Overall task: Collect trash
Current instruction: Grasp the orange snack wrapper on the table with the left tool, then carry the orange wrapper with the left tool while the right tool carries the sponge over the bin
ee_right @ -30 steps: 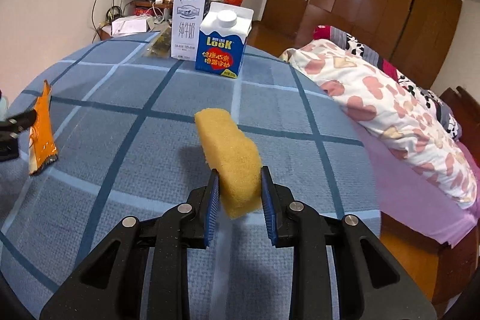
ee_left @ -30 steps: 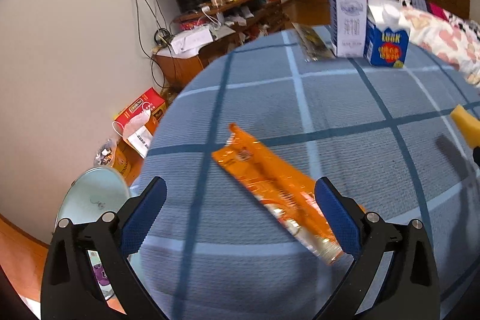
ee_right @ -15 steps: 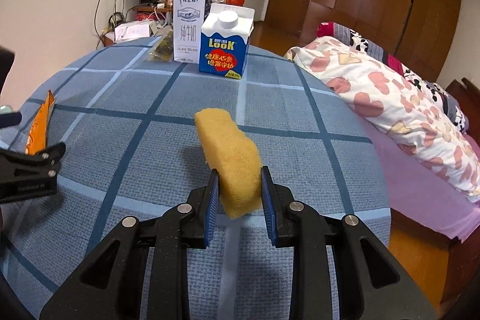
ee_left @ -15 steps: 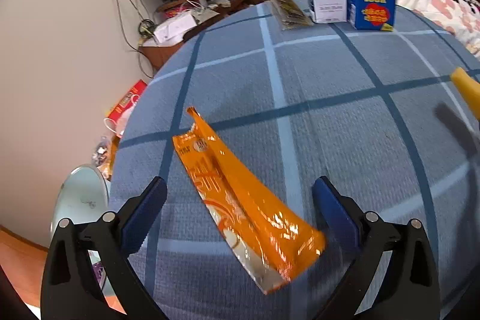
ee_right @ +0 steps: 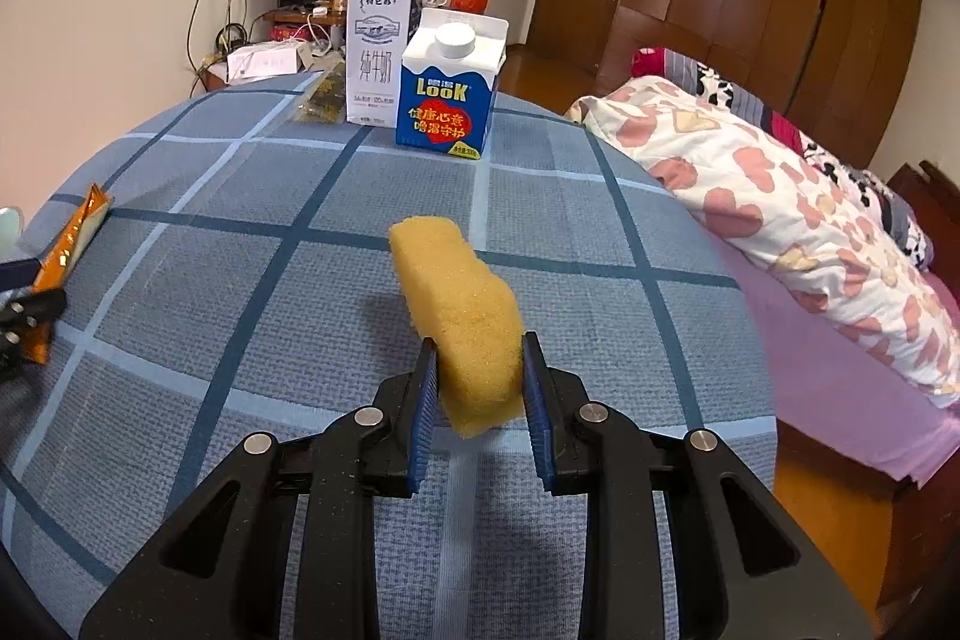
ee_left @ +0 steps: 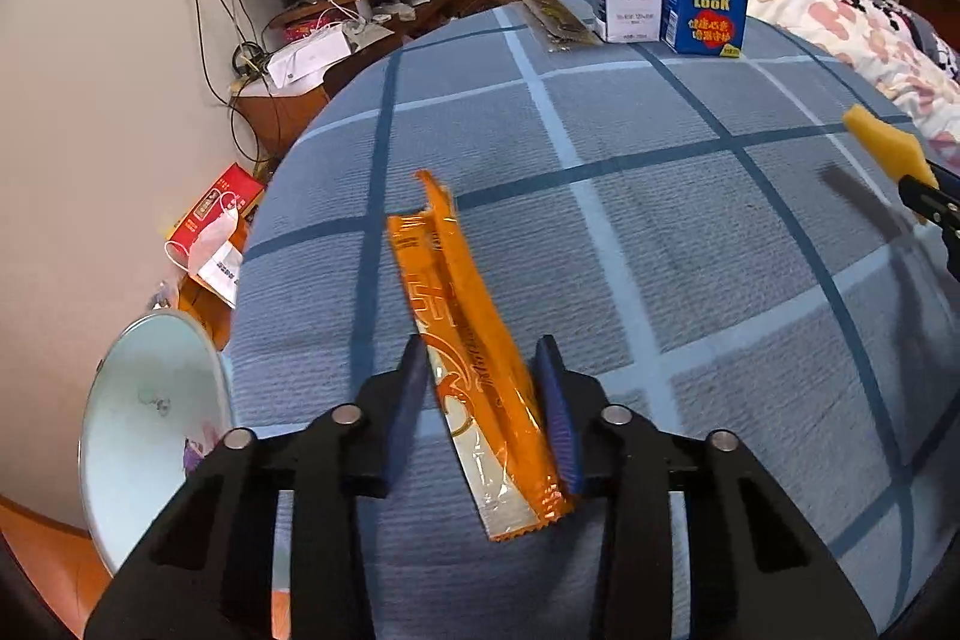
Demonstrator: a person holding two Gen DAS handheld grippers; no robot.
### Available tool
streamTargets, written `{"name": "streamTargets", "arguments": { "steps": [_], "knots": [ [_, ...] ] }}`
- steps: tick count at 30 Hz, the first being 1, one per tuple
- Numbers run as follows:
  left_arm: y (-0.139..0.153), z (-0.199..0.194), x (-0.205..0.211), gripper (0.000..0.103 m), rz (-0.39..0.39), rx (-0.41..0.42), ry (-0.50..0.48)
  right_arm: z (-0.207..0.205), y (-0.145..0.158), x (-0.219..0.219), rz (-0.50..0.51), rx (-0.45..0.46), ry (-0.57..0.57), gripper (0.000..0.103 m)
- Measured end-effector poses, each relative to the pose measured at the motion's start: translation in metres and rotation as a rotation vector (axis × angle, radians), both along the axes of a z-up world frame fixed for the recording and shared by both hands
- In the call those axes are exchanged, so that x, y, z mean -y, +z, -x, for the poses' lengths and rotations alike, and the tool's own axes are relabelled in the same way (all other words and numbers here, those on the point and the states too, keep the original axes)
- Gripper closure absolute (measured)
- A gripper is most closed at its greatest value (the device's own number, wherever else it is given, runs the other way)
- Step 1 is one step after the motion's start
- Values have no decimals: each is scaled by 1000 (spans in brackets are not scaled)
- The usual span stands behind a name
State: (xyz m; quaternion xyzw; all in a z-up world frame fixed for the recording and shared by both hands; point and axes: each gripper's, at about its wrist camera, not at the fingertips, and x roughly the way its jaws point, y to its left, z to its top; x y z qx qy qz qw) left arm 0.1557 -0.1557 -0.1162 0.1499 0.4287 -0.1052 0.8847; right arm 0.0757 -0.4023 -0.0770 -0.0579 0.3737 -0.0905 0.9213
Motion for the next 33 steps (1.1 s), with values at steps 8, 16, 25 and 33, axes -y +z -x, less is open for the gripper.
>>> {"name": "streamTargets", "arguments": {
  "steps": [8, 16, 25, 33],
  "knots": [
    [15, 13, -39, 80, 45, 36, -20, 10, 6, -33, -6, 21, 64, 76],
    [33, 36, -73, 80, -3, 143, -24, 7, 15, -90, 5, 43, 160, 76],
    [44, 51, -109, 80, -53, 225, 20, 1, 19, -148, 12, 61, 253, 76],
    [40, 54, -146, 80, -78, 230, 83, -9, 22, -192, 32, 80, 327, 76]
  ]
}}
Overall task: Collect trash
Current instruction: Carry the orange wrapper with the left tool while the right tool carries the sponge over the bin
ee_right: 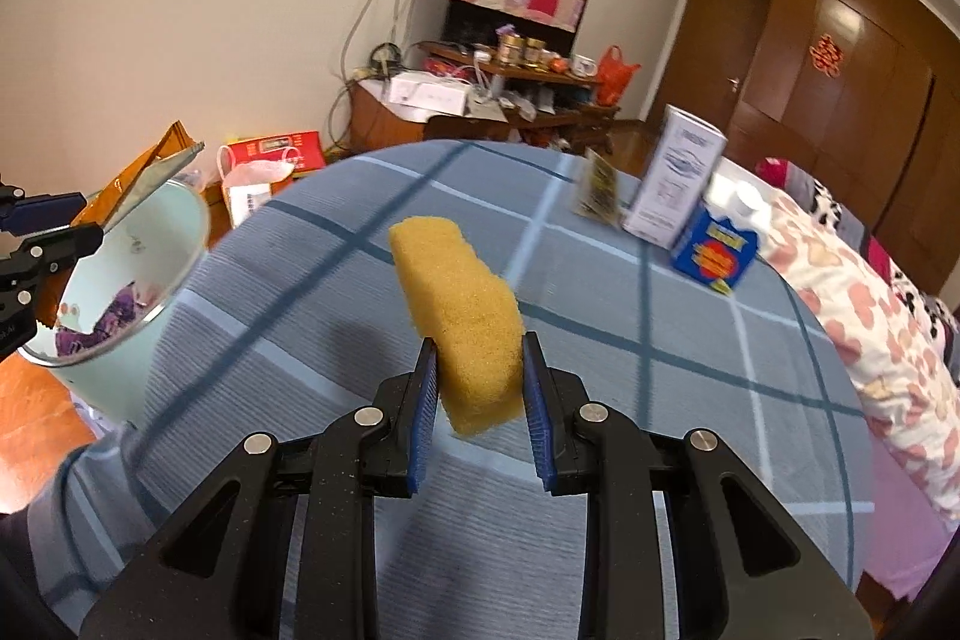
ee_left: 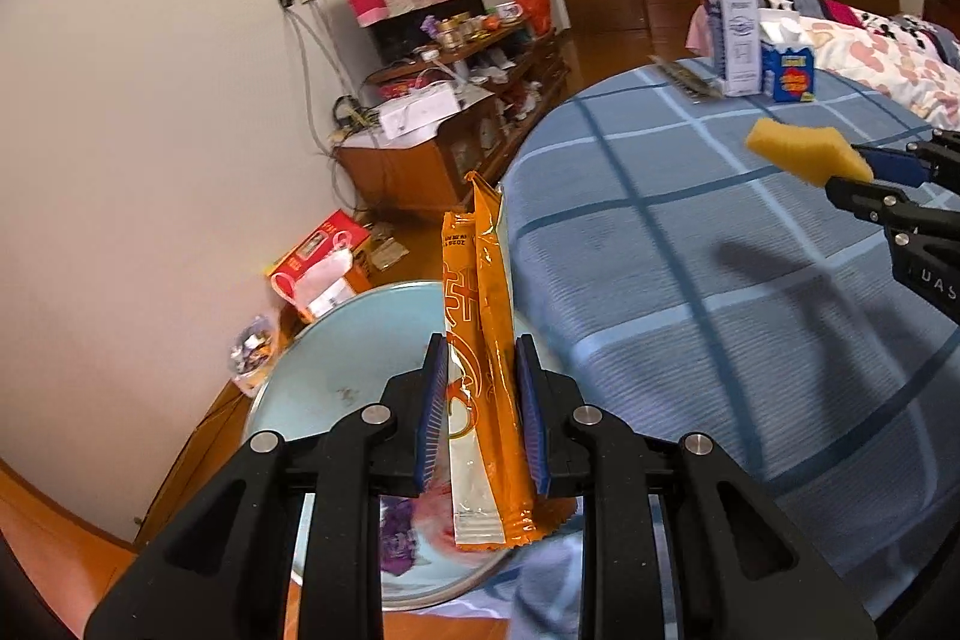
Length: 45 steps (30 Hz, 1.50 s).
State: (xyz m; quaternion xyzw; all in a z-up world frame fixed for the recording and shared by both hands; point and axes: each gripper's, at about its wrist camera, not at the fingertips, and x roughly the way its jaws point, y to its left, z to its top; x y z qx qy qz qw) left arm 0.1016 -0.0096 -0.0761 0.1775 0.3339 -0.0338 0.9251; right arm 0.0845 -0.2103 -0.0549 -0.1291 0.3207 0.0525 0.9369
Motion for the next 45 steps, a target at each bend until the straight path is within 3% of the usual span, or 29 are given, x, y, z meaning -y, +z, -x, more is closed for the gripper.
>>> {"name": "streamTargets", "arguments": {
  "steps": [15, 45],
  "knots": [
    [1, 6, -60, 80, -8, 8, 100, -3, 4, -67, 39, 20, 118, 76],
    [0, 10, -106, 80, -3, 11, 193, -4, 7, -134, 86, 27, 249, 76]
  ]
}}
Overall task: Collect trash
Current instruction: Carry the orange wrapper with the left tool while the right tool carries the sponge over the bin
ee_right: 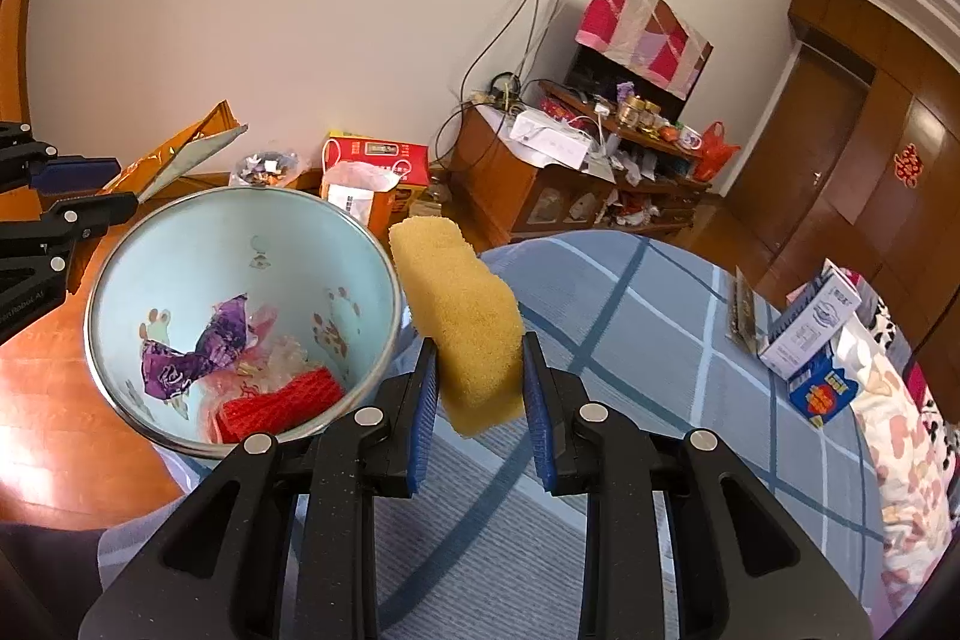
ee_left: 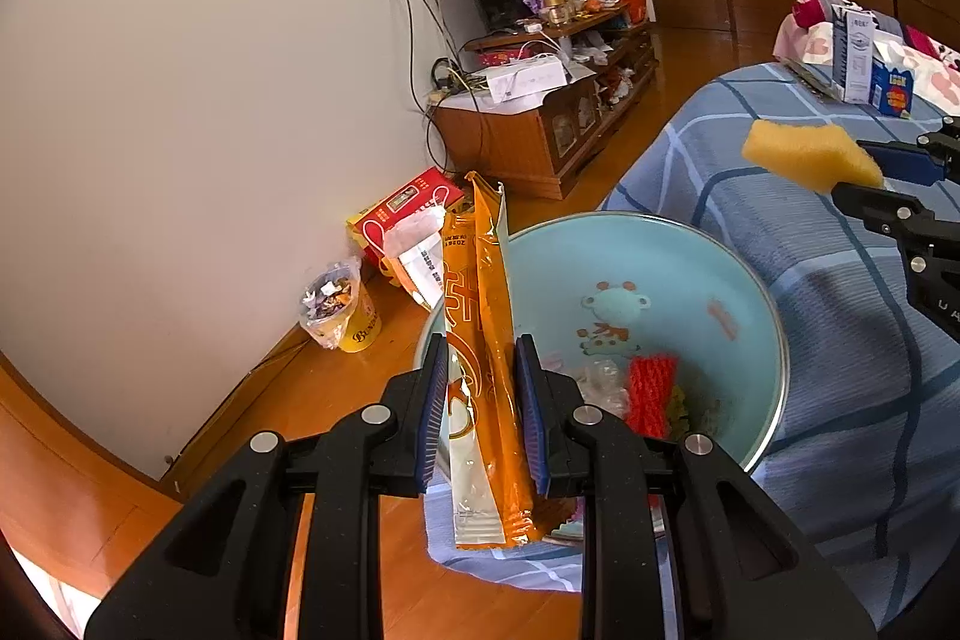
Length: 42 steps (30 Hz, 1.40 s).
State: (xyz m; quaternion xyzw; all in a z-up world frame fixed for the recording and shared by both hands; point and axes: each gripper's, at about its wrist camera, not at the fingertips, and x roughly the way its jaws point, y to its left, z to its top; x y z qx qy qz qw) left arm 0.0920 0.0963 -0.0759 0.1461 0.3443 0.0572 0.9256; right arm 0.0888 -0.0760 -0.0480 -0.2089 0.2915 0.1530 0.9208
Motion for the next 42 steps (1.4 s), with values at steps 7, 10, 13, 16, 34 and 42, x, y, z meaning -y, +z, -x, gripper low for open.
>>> {"name": "streamTargets", "arguments": {
  "steps": [7, 10, 13, 16, 34, 42],
  "knots": [
    [-1, 0, -11, 80, 2, 3, 21, 0, -1, -13, 5, -2, 23, 76],
    [-1, 1, -14, 80, 1, 4, 26, 1, -1, -19, 9, -3, 32, 76],
    [-2, 0, -17, 80, -3, 5, 33, 0, -2, -23, 12, -5, 40, 76],
    [-1, 0, -20, 80, -1, 9, 40, 0, -1, -27, 17, -5, 48, 76],
    [-2, -1, -31, 80, 8, 11, 63, -1, 1, -49, 30, -1, 83, 76],
    [-2, -1, -31, 79, 9, 10, 62, -1, 1, -50, 28, -1, 87, 76]
  ]
}}
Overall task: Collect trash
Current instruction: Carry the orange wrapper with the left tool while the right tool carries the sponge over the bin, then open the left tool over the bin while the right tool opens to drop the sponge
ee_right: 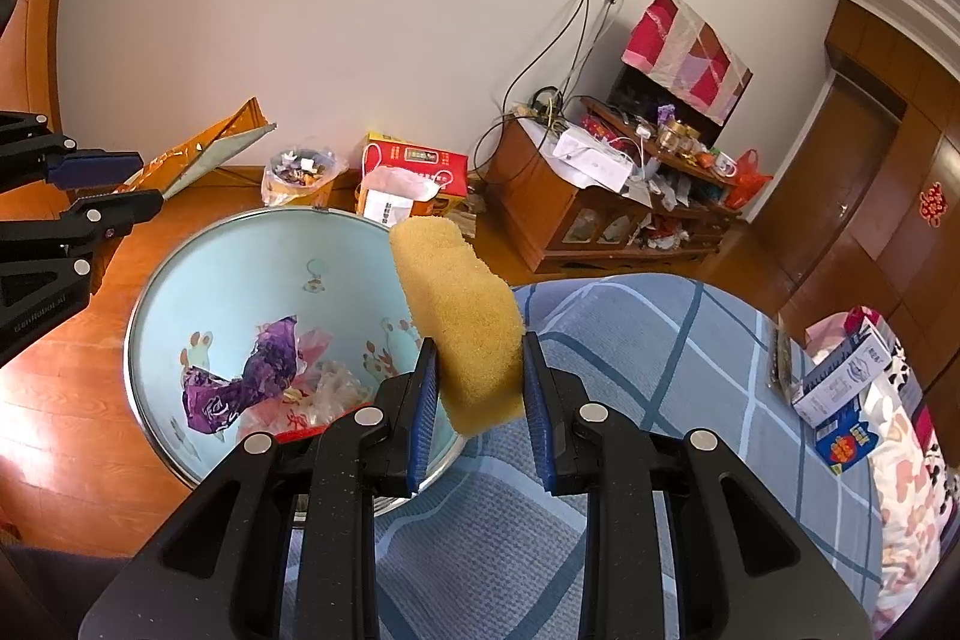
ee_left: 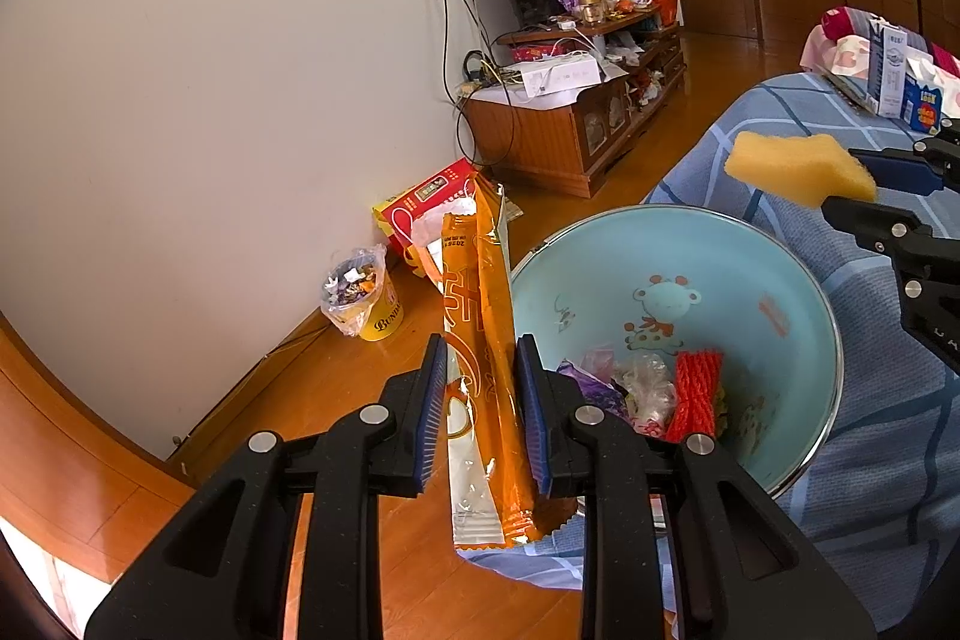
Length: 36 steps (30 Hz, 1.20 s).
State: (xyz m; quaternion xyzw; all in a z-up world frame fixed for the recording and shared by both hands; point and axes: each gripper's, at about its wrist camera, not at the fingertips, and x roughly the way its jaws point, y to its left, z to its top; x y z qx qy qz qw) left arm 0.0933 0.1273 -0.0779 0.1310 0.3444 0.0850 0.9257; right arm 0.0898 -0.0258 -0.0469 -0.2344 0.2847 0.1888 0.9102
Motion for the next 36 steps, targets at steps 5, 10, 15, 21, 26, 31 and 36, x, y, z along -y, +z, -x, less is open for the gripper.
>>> {"name": "streamTargets", "arguments": {
  "steps": [5, 10, 15, 21, 26, 31, 36],
  "knots": [
    [-1, 0, 2, 78, 0, -6, -5, -2, 0, -1, 1, -1, 5, 76],
    [0, 0, 5, 68, 8, -5, -15, -5, -1, 1, -11, -5, 12, 74],
    [0, 3, 12, 61, 15, 3, -31, -5, -2, 2, -30, -1, 11, 53],
    [4, 9, 17, 35, 19, 29, -36, -2, 3, 14, -66, -1, -24, 44],
    [20, 20, 20, 27, 42, 78, -42, 16, 22, 34, -115, 32, -67, 38],
    [43, 34, 26, 21, 54, 143, -44, 36, 40, 43, -142, 66, -85, 34],
    [66, 49, 28, 14, 65, 207, -47, 55, 64, 54, -184, 120, -99, 31]
  ]
}}
